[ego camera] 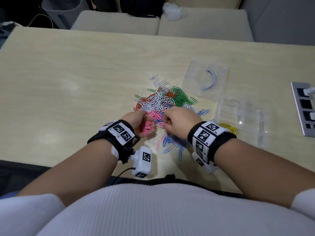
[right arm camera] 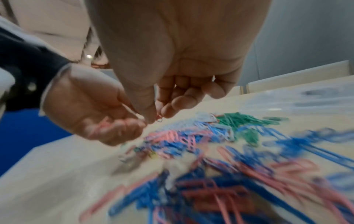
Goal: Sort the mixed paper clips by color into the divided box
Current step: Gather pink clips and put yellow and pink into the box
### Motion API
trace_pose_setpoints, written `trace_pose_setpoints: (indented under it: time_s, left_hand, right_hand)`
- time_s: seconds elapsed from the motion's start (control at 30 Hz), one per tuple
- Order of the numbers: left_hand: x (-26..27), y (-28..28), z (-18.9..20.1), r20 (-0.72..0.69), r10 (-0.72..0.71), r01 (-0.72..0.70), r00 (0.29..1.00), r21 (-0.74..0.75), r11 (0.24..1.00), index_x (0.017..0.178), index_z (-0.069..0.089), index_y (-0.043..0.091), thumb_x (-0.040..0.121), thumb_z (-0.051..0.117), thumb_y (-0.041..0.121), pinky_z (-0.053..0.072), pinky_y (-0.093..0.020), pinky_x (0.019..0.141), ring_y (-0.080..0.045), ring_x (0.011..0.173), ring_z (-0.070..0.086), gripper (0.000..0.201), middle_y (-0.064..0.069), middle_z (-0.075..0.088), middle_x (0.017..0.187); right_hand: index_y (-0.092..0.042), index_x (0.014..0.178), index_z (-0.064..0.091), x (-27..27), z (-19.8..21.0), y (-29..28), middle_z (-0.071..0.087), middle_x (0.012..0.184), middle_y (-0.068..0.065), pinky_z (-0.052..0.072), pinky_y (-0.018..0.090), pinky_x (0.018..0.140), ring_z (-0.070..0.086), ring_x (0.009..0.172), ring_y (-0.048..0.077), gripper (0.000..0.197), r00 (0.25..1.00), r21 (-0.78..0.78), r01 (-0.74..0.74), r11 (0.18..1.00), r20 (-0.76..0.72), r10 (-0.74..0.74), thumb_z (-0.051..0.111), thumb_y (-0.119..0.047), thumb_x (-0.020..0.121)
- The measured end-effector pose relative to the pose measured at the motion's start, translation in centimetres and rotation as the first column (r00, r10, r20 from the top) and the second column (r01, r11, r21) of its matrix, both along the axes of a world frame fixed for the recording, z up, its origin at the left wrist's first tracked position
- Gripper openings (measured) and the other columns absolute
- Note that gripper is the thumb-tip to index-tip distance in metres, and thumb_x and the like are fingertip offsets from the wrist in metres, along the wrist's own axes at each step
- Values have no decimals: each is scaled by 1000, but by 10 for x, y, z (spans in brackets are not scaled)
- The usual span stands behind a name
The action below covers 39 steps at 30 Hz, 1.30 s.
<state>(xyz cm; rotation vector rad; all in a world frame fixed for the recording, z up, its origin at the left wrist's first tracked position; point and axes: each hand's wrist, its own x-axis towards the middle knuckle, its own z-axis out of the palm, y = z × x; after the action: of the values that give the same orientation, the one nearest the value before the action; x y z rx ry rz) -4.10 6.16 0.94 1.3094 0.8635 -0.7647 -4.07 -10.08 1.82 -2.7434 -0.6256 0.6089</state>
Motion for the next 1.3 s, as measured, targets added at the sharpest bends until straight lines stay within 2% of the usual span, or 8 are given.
trace_pose_setpoints:
  time_s: [0.17, 0.33, 0.43, 0.53, 0.77, 1.07, 1.13, 1.3]
  left_hand:
    - [-1, -7, -1, -53, -64, 58, 997, -110, 992, 79, 56, 6, 99, 39, 15, 54, -28, 41, -14, 39, 56, 28, -6, 56, 58]
    - [9, 12, -3, -90, -110, 101, 990, -101, 990, 77, 52, 9, 102, 35, 20, 54, -26, 43, -12, 40, 58, 33, -5, 56, 54]
    - [16, 24, -4, -66, -142, 137, 988, -71, 988, 75, 50, 8, 103, 34, 24, 54, -25, 41, -16, 43, 57, 36, -7, 54, 50]
    - [21, 35, -5, -41, -136, 134, 990, -60, 989, 77, 52, 8, 102, 36, 22, 55, -26, 45, -20, 56, 58, 33, -8, 55, 52]
    - [20, 44, -9, -1, -174, 174, 985, -2, 985, 79, 57, 8, 101, 41, 23, 55, -25, 46, -15, 48, 58, 31, -6, 57, 56]
    - [9, 28, -7, 53, -285, 284, 957, 20, 959, 81, 57, 4, 97, 44, 21, 56, -37, 63, -23, 51, 57, 27, -13, 57, 66]
    - [9, 28, -7, 46, -305, 303, 951, 56, 952, 83, 58, 5, 95, 47, 20, 57, -44, 72, -25, 54, 59, 23, -13, 59, 68]
    - [10, 34, -9, 13, -306, 305, 952, 63, 950, 76, 58, 7, 101, 41, 27, 57, -32, 55, -20, 45, 57, 36, -9, 57, 54]
  right_hand:
    - [-32, 94, 65, 1, 14, 28, 63, 91, -9, 38, 25, 70, 54, 86, 16, 11, 999, 32, -23, 999, -34, 24, 63, -37, 83]
    - [-30, 92, 62, 4, 12, 31, 57, 85, -12, 37, 25, 68, 54, 84, 14, 8, 995, 74, 22, 997, -96, -15, 58, -28, 86]
    - [-29, 87, 58, 0, 1, 26, 58, 82, -10, 36, 25, 66, 58, 87, 18, 7, 989, -70, 16, 997, -143, -26, 56, -25, 83]
    - [-29, 97, 61, -8, -17, 21, 63, 98, -7, 40, 27, 69, 58, 96, 20, 13, 986, -236, -78, 969, -161, 40, 59, -29, 84]
    - [-21, 91, 57, -10, -24, 29, 58, 96, 0, 45, 35, 73, 58, 90, 24, 8, 988, -259, -66, 964, -152, 27, 53, -23, 85]
    - [-27, 86, 54, -8, 0, 56, 52, 89, -5, 42, 33, 73, 51, 85, 19, 1, 998, 163, 70, 984, -8, -70, 54, -26, 86]
    - [-26, 91, 60, -9, -1, 58, 57, 93, -3, 46, 34, 78, 55, 91, 21, 8, 998, 178, 62, 982, 2, -63, 53, -26, 87]
    - [-26, 92, 55, -18, -8, 44, 52, 90, -7, 41, 28, 69, 56, 90, 19, 8, 987, 39, -86, 996, -131, 91, 53, -22, 85]
